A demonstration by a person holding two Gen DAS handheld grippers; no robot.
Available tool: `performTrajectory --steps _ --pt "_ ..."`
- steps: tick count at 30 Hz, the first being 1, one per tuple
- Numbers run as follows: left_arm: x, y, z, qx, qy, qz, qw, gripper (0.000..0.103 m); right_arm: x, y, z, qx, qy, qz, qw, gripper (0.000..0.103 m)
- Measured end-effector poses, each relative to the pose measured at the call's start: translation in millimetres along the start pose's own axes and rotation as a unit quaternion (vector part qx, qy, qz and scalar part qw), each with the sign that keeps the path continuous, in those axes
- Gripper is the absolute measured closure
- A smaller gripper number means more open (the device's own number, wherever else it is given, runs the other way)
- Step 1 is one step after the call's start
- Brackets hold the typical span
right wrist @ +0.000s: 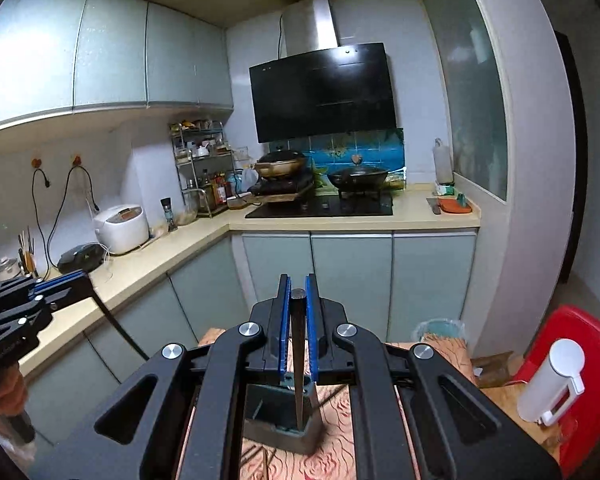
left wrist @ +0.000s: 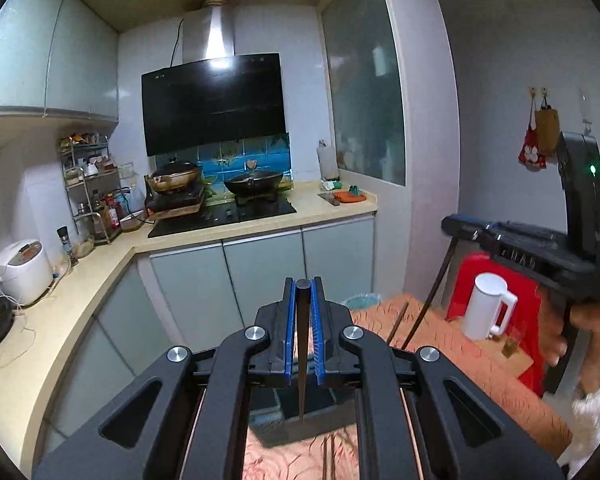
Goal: Organize utensils
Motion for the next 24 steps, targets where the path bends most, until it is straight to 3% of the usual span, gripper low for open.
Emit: performTrajectory --steps 4,10,22,24 --pt "3.6 3.8 24.5 -0.004 -0.003 -0.004 1.0 0.096 -0.3 -7.7 16.4 0.009 -0.002 -0.002 1.0 0.095" --pt "-28.8 3.1 72.8 0.016 -0.046 -0.001 0.9988 0.096 -19.5 -15.3 50.0 0.015 -0.038 -0.008 0.999 0.095" --pt "-77.1 -13.2 105.5 0.02 -0.095 -0.025 0.995 0.096 -63.3 -22.2 85.7 0.02 -0.108 -0.019 0.994 0.095" --pt "-79.7 -13.4 104.0 0.019 -0.097 -0.028 0.9947 0.088 -67.8 -24.0 86.7 0.025 -0.115 -0.019 0.993 0.093"
Point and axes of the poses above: each gripper's, at about its wrist camera, not at the fingertips, and z roughly the way its jaws point, y to its right, x to its top, the point moved 5 cm from there along z, roughly the way its jaws point, and after that the axes turned 2 degrees about y, right-handed, at the moved point
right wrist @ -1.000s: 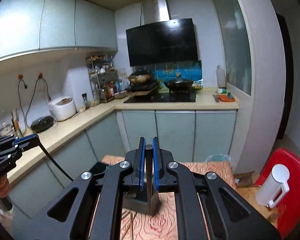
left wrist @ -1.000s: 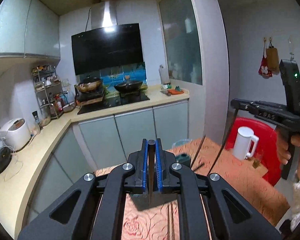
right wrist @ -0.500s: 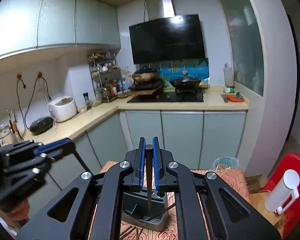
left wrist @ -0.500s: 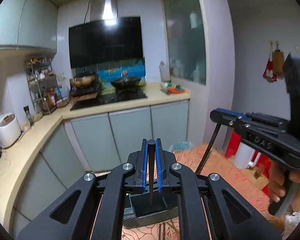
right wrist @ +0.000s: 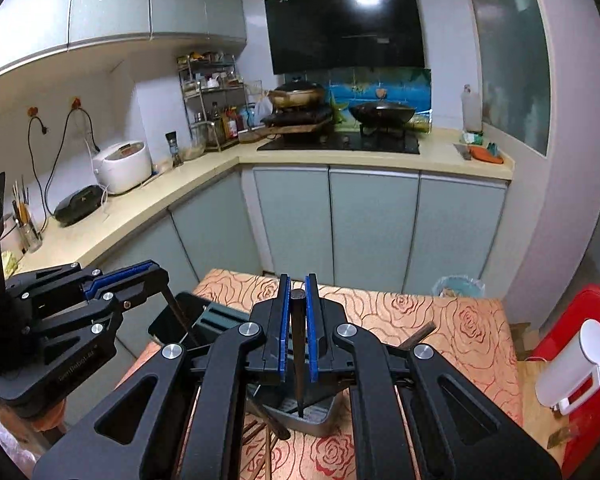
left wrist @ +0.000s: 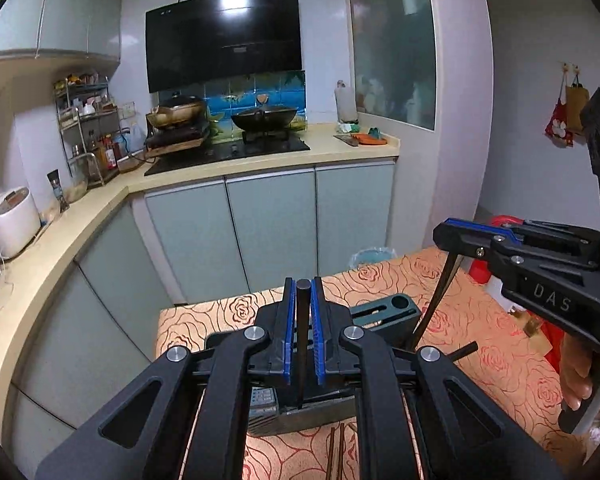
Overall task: Organize utensils
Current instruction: 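Open both tools to release the chopsticks into the holder and withdraw, then move both tools down toward the remaining chopsticks on the tablecloth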
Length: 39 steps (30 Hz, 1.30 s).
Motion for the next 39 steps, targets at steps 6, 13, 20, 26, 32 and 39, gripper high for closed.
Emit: performTrajectory --steps 6,13,20,26,32,39 --pt "0.0 -6.2 -14.4 0.001 0.015 -0.011 0.9998 0.05 -1.1 0.3 -4.6 -0.003 0.005 0.011 1.0 0.054" --pt "-6.6 -13.4 -33.0 0.002 0.026 -0.021 0.9994 0.033 -0.1 5.3 -21.0 -0.01 0.018 0.011 1.0 0.054" --pt "-28.3 -17.0 -55.8 0.001 0.031 -0.02 0.9993 0.025 -6.0 10.6 -53.0 -0.016 0.043 0.006 0.999 0.053" --pt "-60.0 -17.5 -74.2 0.003 0.022 -0.019 0.9996 0.024 -25.7 10.6 -79.8 -0.021 0.056 -0.004 0.998 0.053" --pt "-98.9 -24.8 -87.4 -0.006 0.005 -0.041 0.9991 0.024 -62.4 12.3 -97.3 -0.03 0.052 -0.009 0.998 0.052" --pt "-155.7 -29.4 -96.6 0.009 -0.023 -0.035 0.9991 0.024 -117.6 13.3 -114.2 -0.042 0.04 -0.015 0.998 0.052"
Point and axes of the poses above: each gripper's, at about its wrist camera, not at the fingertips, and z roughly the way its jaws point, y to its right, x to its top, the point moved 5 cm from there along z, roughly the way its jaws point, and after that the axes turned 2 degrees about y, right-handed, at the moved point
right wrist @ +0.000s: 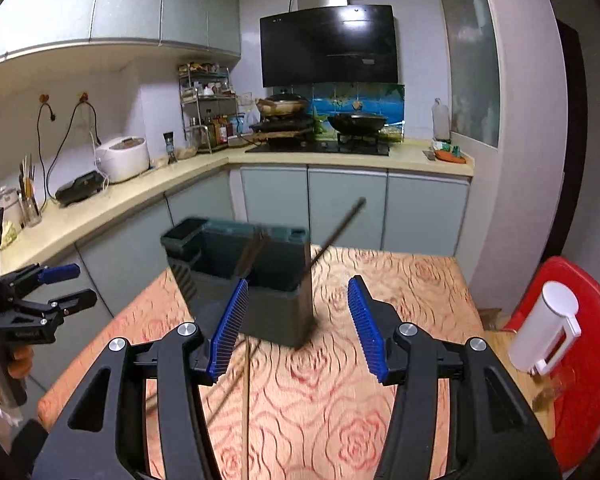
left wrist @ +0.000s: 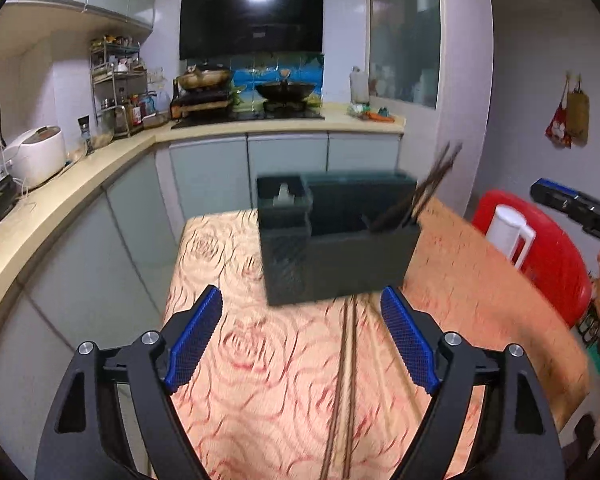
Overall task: Organize utensils
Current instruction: 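Move both tools down toward the remaining chopsticks on the tablecloth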
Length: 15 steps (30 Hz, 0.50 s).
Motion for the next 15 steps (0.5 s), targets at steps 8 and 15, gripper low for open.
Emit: performTrajectory --steps 8,15 --pt "-73.8 -7.0 -1.4 0.017 -0.041 0.022 0.9988 0.024 -69.5 -5.7 -11.7 -0.016 -0.034 -0.013 0.999 0.052" --pt "-118.6 -17.7 0.7 0.015 -0.07 -0.004 0.9974 0.024 -105.4 -8.4 -12.1 -0.013 -0.058 -0.002 0.998 0.052"
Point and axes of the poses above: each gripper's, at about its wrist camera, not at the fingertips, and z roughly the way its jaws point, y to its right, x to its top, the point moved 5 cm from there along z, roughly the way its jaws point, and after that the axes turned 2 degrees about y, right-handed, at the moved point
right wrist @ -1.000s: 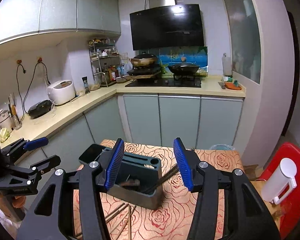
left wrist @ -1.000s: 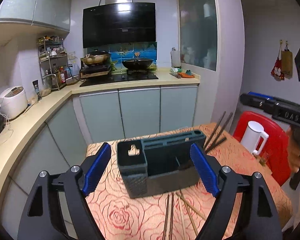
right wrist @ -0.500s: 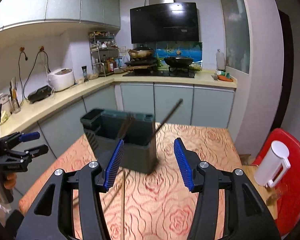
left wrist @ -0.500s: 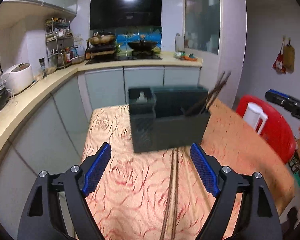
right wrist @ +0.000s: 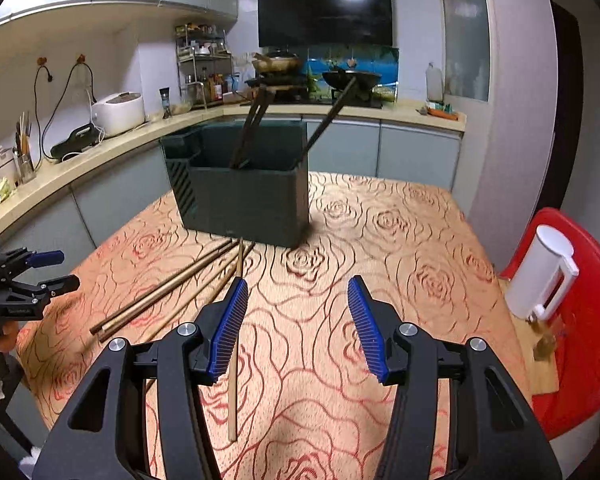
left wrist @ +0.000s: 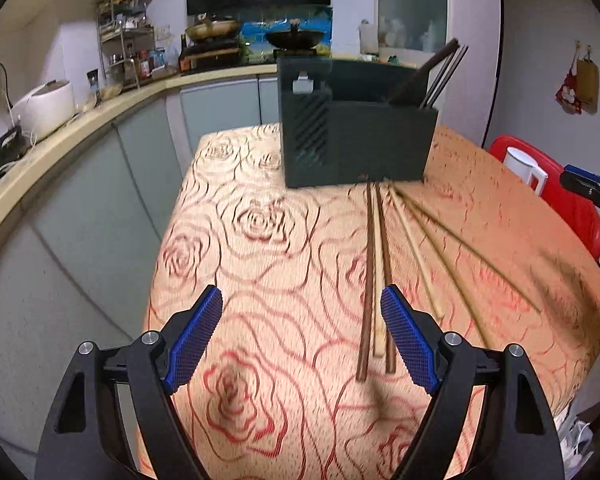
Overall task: Organize utensils
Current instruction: 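Move both tools down toward the remaining chopsticks on the tablecloth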
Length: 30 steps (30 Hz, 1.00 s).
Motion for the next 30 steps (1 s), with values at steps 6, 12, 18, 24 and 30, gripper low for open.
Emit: performTrajectory --steps 6,12,18,24,30 --pt "-19.1 4.6 -4.6 -0.003 -0.004 0.011 0.9999 0.024 -18.8 -5.1 0.9 0.0 -0.011 -0.004 1.0 0.052" --pt "-29.7 13.3 -3.2 -0.002 -0.01 0.035 0.9993 0.024 -33.6 -6.8 4.4 0.003 -0.026 0.0 1.0 0.052" --pt "-37.8 18.4 6.9 0.0 -0.033 0.051 0.9982 0.025 -35.1 -4.4 4.6 0.002 -0.027 0.005 1.0 0.052" --pt "-43.4 19.2 21.0 0.009 -0.056 0.058 0.9967 0.025 -36.4 -4.7 5.6 0.001 -0.031 0.005 1.0 0.052" --pt "-45.2 16.6 27.4 0.024 -0.061 0.058 0.9962 0.025 -37.9 -4.7 6.0 0.0 -0.031 0.004 1.0 0.052"
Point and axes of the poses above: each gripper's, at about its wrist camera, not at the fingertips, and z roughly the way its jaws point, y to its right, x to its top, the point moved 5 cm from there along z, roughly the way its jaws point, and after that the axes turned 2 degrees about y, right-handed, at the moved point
